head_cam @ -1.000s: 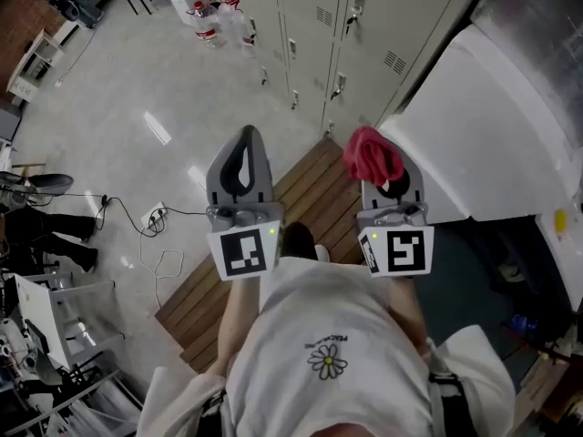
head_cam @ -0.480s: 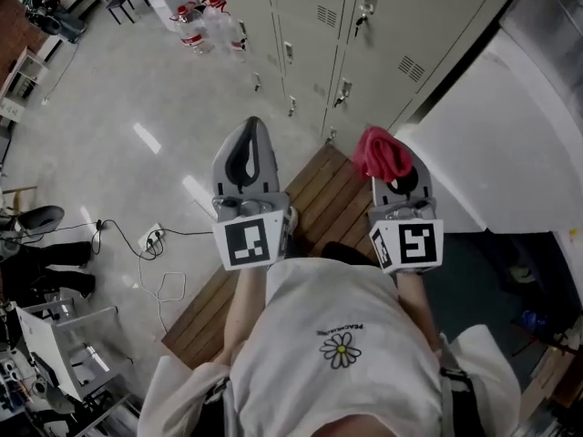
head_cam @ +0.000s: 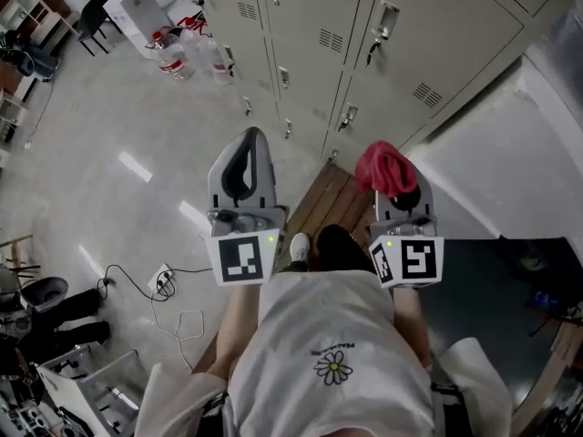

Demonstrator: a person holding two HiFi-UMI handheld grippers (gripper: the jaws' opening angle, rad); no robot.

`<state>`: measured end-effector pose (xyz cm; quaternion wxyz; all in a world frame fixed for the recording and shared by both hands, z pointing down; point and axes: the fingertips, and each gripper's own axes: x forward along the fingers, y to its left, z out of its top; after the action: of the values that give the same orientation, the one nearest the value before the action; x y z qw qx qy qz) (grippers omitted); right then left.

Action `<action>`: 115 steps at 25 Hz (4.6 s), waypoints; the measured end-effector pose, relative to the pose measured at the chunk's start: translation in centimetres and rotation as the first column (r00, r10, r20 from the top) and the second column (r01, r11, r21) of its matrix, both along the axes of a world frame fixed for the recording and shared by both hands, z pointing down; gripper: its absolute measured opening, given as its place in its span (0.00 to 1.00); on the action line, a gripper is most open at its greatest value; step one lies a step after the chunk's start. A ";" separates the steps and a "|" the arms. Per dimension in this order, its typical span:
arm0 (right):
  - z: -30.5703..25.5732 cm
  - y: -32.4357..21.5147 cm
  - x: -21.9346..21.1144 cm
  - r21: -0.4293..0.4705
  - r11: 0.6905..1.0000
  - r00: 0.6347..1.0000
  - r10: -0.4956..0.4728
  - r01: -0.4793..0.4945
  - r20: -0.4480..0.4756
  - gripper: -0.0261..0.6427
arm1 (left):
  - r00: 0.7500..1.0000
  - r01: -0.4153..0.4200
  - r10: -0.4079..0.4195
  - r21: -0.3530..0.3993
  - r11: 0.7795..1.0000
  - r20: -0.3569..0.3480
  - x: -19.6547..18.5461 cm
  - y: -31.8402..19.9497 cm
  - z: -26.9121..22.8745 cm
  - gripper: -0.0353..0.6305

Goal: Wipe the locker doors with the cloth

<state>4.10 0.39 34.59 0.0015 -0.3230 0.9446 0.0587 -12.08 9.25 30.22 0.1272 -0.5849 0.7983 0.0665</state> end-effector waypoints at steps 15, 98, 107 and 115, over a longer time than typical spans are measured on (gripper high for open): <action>-1.5 -8.7 -2.3 0.060 0.996 0.997 0.067 -0.069 0.031 0.08 | 0.991 -0.133 0.132 0.009 0.991 0.024 0.5 -10.9 -0.5 0.08; -19.1 -27.9 10.4 0.300 0.624 0.656 0.754 -0.722 0.011 0.08 | 0.805 -0.589 0.592 -0.079 0.804 0.030 4.0 -30.5 -4.6 0.08; -19.1 -27.8 12.0 0.274 0.572 0.598 0.801 -0.773 0.013 0.08 | 0.818 -0.571 0.575 -0.075 0.817 0.037 3.0 -30.4 -4.9 0.08; -20.2 -26.0 9.8 0.237 0.635 0.667 0.740 -0.736 0.089 0.08 | 0.840 -0.537 0.541 -0.077 0.840 0.033 1.3 -29.9 -4.6 0.08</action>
<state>13.92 -25.64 14.41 0.0110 -0.6766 0.7147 0.1766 -10.74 -20.68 25.63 0.1056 -0.7911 0.5997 0.0581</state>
